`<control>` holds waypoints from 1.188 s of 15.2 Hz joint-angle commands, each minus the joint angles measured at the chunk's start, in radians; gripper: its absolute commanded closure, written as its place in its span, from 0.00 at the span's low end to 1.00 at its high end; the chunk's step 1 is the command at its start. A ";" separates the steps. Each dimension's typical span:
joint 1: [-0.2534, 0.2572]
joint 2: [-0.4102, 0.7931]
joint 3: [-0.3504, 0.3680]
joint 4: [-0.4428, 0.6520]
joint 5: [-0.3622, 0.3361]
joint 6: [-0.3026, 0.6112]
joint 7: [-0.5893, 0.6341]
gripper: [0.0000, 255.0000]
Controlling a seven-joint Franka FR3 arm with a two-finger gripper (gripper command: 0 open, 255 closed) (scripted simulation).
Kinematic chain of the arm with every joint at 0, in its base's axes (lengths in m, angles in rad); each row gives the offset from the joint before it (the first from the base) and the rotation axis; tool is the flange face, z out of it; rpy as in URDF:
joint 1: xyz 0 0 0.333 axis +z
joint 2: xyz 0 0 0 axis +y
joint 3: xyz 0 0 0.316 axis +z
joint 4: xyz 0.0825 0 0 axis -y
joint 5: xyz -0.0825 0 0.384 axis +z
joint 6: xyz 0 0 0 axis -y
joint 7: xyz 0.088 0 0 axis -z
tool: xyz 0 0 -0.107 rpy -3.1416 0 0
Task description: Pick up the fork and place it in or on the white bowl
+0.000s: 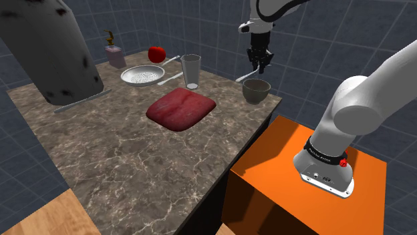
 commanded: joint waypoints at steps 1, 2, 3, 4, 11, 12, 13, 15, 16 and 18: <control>-0.024 0.004 -0.038 -0.006 -0.025 0.018 -0.048 1.00; -0.025 0.008 -0.040 -0.016 -0.026 0.033 -0.047 1.00; -0.025 0.013 -0.042 -0.026 -0.027 0.047 -0.046 1.00; -0.025 0.018 -0.044 -0.036 -0.028 0.062 -0.045 1.00; -0.027 0.052 -0.056 -0.090 -0.034 0.149 -0.040 1.00; -0.026 0.052 -0.056 -0.090 -0.034 0.149 -0.040 1.00; -0.026 0.052 -0.056 -0.090 -0.034 0.149 -0.040 1.00; -0.026 0.052 -0.056 -0.090 -0.034 0.149 -0.040 1.00; -0.026 0.052 -0.057 -0.090 -0.034 0.149 -0.039 1.00; -0.025 0.055 -0.057 -0.086 -0.033 0.149 -0.040 0.00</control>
